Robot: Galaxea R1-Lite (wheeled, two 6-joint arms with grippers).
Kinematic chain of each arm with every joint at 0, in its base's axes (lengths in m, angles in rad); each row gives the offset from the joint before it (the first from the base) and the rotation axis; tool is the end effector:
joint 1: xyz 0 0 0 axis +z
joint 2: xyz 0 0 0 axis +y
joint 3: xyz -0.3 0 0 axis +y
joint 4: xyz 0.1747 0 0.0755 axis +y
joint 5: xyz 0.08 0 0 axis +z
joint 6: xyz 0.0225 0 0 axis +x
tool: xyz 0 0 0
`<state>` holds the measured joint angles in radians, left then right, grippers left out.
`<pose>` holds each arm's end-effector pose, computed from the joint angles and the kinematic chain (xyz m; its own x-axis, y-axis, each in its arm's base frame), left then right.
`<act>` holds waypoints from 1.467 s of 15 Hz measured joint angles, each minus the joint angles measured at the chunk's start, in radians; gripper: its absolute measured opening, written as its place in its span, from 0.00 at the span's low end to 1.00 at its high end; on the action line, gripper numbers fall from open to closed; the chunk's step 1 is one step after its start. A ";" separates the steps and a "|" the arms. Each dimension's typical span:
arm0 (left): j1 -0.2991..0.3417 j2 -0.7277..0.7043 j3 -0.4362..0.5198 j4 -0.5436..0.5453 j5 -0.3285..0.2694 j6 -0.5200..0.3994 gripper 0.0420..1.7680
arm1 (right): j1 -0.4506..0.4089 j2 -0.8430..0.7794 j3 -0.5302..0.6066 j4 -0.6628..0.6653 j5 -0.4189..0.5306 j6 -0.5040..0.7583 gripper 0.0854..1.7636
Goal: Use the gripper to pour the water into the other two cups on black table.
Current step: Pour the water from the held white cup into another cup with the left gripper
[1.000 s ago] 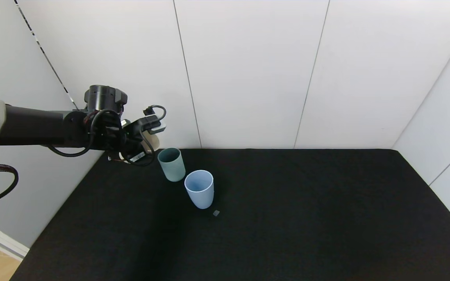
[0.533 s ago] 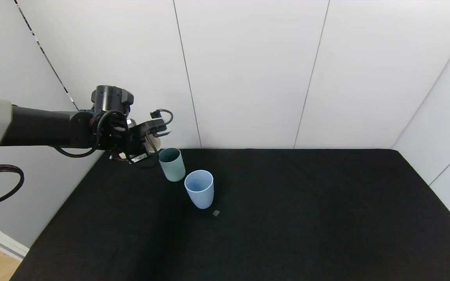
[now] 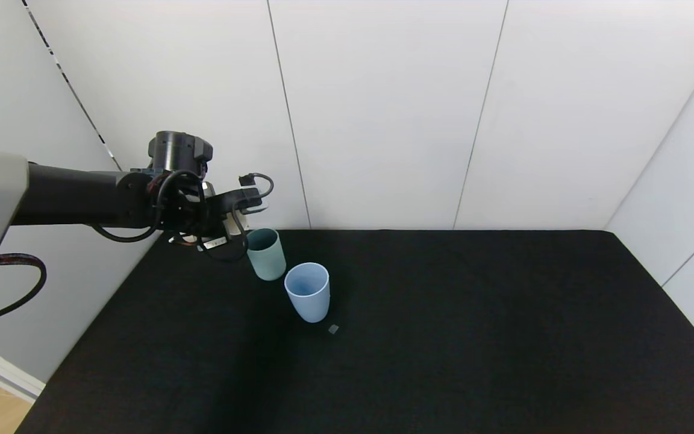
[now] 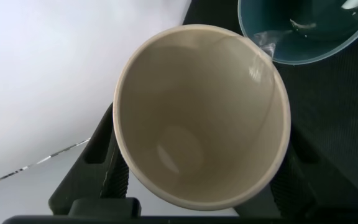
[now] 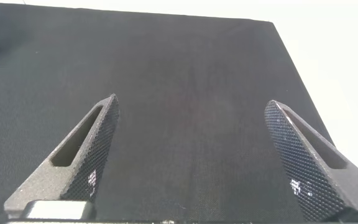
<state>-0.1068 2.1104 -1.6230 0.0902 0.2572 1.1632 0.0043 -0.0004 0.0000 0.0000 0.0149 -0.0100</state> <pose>0.4273 -0.0401 0.1867 0.8327 0.1666 -0.5281 0.4553 0.3367 0.8242 -0.0228 0.0002 0.0755 0.9998 0.0192 0.0004 -0.0192 0.9998 -0.0100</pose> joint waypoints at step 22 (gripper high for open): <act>-0.007 -0.007 0.007 -0.006 0.047 0.055 0.70 | 0.000 0.000 0.000 0.000 0.000 0.000 0.97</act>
<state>-0.1134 2.1032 -1.6164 0.0840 0.3040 1.2181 0.0043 -0.0004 0.0000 0.0000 0.0149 -0.0104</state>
